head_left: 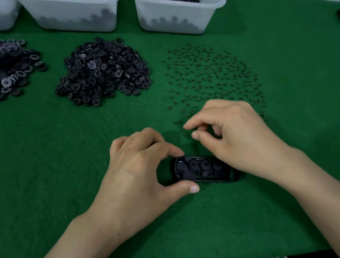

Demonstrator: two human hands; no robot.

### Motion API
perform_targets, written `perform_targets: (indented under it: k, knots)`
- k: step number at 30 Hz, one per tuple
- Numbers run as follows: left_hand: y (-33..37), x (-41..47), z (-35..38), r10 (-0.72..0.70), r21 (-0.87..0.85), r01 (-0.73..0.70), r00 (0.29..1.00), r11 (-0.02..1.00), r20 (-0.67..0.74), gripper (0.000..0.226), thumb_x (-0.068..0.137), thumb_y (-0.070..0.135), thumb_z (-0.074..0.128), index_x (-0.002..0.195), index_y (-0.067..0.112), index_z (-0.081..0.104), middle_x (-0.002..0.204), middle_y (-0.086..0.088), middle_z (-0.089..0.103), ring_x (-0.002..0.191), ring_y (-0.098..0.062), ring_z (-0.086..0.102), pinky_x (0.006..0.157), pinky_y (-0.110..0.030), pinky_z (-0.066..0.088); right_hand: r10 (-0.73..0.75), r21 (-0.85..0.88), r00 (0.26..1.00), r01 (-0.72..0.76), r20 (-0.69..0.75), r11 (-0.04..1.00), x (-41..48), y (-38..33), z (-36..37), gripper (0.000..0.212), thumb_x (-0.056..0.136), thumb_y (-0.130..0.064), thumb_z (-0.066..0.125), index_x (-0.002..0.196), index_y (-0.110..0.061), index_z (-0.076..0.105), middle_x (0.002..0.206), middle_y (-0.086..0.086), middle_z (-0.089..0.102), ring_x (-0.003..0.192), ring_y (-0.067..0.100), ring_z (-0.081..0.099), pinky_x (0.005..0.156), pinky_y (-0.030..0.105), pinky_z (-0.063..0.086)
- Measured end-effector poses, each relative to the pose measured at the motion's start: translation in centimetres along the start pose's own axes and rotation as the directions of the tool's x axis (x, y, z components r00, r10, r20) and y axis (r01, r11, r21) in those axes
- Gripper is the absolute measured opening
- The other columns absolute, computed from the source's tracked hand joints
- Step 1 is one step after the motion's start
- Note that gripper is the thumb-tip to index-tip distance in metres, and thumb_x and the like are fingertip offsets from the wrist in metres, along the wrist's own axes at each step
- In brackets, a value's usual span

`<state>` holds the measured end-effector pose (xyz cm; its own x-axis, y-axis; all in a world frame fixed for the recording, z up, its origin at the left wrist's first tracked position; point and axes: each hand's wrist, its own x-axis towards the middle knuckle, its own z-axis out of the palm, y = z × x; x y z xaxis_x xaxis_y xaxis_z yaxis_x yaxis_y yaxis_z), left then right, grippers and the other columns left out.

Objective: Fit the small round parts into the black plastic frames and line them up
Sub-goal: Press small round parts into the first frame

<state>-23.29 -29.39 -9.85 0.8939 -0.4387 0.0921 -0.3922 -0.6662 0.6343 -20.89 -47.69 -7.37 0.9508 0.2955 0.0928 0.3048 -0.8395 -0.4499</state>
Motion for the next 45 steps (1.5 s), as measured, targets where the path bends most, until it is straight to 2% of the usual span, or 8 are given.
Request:
perform_targets:
  k: [9,14,21,30,33,37,40,45]
  knots:
    - [-0.1,0.0,0.0,0.000,0.001,0.000,1.000,1.000,-0.007,0.055,0.058,0.068,0.060,0.095,0.028,0.067,0.087,0.012,0.049,0.087,0.000,0.040,0.090,-0.023,0.029,0.017,-0.068,1.000,-0.015,0.019,0.998,2.1,-0.8,0.7,0.006,0.082,-0.021,0.067,0.082,-0.020,0.072,0.083,-0.004,0.062,0.079,0.017,0.058,0.075,0.036,0.050]
    - [-0.1,0.0,0.0,-0.005,-0.007,0.005,1.000,1.000,-0.009,0.052,0.058,0.065,0.061,0.095,0.029,0.067,0.087,0.012,0.049,0.086,0.000,0.038,0.090,-0.023,0.029,0.020,-0.100,0.999,-0.015,0.049,0.995,1.6,-1.2,0.9,0.007,0.081,-0.024,0.066,0.076,-0.020,0.068,0.082,-0.006,0.060,0.077,0.016,0.058,0.074,0.036,0.050]
    - [-0.1,0.0,0.0,-0.006,-0.014,0.006,1.000,1.000,-0.009,0.049,0.058,0.066,0.061,0.093,0.031,0.066,0.087,0.013,0.049,0.085,-0.001,0.039,0.089,-0.023,0.030,0.187,0.196,0.980,-0.197,0.066,0.961,1.2,0.2,-0.6,0.011,0.079,-0.022,0.071,0.068,-0.023,0.067,0.058,-0.016,0.057,0.053,-0.007,0.049,0.052,0.006,0.035]
    - [-0.1,0.1,0.0,0.001,-0.008,-0.001,1.000,1.000,-0.002,0.054,0.060,0.071,0.051,0.094,0.032,0.066,0.087,0.013,0.049,0.086,-0.001,0.041,0.087,-0.025,0.026,0.239,0.326,0.971,-0.231,0.018,0.917,1.6,1.0,-0.7,0.013,0.078,-0.025,0.071,0.067,-0.026,0.067,0.062,-0.014,0.063,0.052,-0.004,0.050,0.051,0.007,0.038]
    - [-0.1,0.0,0.0,0.001,-0.011,-0.001,1.000,1.000,-0.006,0.054,0.060,0.070,0.052,0.094,0.031,0.066,0.087,0.012,0.049,0.086,-0.001,0.040,0.086,-0.026,0.027,0.242,0.378,0.970,-0.217,-0.022,0.900,1.6,1.0,-1.0,0.009,0.078,-0.023,0.071,0.069,-0.023,0.069,0.067,-0.009,0.067,0.057,0.003,0.056,0.057,0.016,0.047]
    - [-0.1,0.0,0.0,0.003,-0.015,-0.003,1.000,1.000,-0.006,0.053,0.060,0.069,0.055,0.094,0.030,0.066,0.087,0.012,0.050,0.086,-0.001,0.040,0.087,-0.024,0.030,0.102,0.440,0.993,-0.116,0.056,0.890,0.3,0.5,-1.2,0.006,0.075,-0.020,0.071,0.071,-0.024,0.070,0.072,-0.008,0.068,0.063,0.004,0.059,0.060,0.013,0.046]
    - [-0.1,0.0,0.0,0.003,-0.009,-0.003,1.000,1.000,-0.001,0.054,0.060,0.070,0.052,0.093,0.031,0.066,0.087,0.013,0.049,0.086,-0.001,0.040,0.087,-0.024,0.029,-0.050,0.323,0.994,0.015,0.100,0.946,-1.4,0.3,-0.6,0.006,0.075,-0.015,0.073,0.071,-0.020,0.071,0.073,-0.007,0.062,0.062,0.003,0.053,0.059,0.008,0.037]
    - [-0.1,0.0,0.0,0.006,-0.009,-0.006,1.000,1.000,-0.003,0.054,0.061,0.070,0.051,0.093,0.031,0.066,0.086,0.013,0.050,0.085,-0.002,0.041,0.088,-0.023,0.029,-0.118,0.265,0.991,0.100,0.055,0.959,-2.6,0.6,0.2,0.003,0.076,-0.012,0.074,0.076,-0.015,0.072,0.076,-0.005,0.059,0.066,0.002,0.051,0.062,0.008,0.034]
